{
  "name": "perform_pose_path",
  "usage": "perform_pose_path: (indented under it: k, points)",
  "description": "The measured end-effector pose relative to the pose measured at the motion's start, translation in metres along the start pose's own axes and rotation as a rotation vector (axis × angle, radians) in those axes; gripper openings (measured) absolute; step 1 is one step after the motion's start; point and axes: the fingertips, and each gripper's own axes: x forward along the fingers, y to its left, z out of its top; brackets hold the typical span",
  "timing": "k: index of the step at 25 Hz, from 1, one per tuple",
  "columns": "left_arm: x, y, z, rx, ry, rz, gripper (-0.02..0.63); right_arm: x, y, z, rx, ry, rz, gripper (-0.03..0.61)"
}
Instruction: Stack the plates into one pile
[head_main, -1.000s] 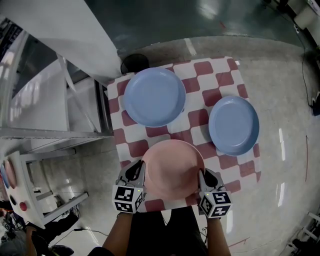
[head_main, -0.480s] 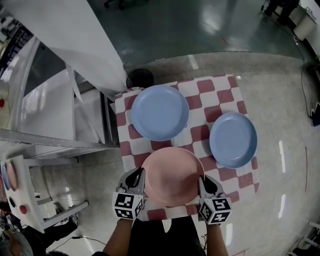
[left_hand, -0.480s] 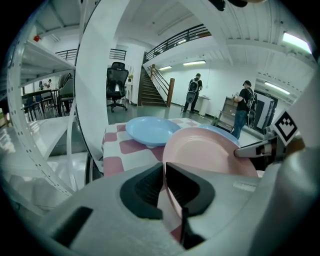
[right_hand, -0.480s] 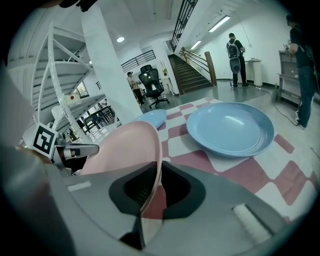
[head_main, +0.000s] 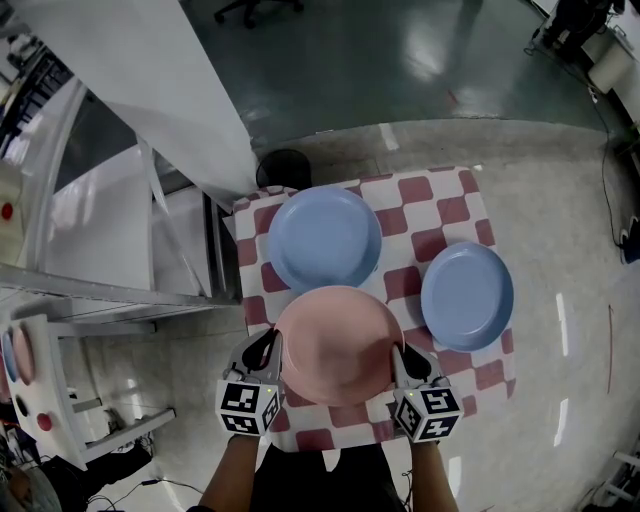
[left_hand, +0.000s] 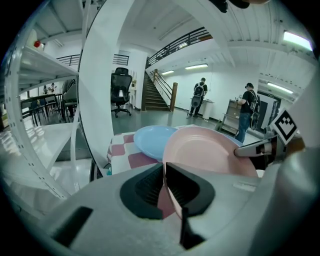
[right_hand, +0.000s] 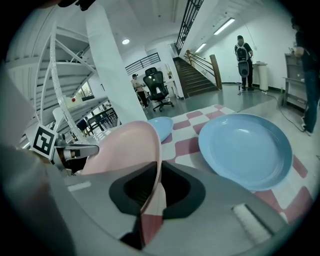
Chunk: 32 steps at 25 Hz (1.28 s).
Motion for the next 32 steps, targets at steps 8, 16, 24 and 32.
perform_pose_path:
  k: [8,16,24,32]
  points:
    - [0.020,0.023,0.033,0.023,-0.044,0.015,0.017,0.029,0.002,0.035,-0.025,-0.025,0.016,0.037]
    - [0.043,0.046,0.061,0.016,-0.084,0.031,0.017,0.059,0.002,0.072,-0.043,-0.059,0.020,0.034]
    - [0.063,0.074,0.083,0.014,-0.110,0.049,0.017,0.088,0.008,0.105,-0.053,-0.086,0.029,0.028]
    - [0.087,0.093,0.099,0.027,-0.114,0.033,0.018,0.113,0.008,0.125,-0.066,-0.097,0.031,0.028]
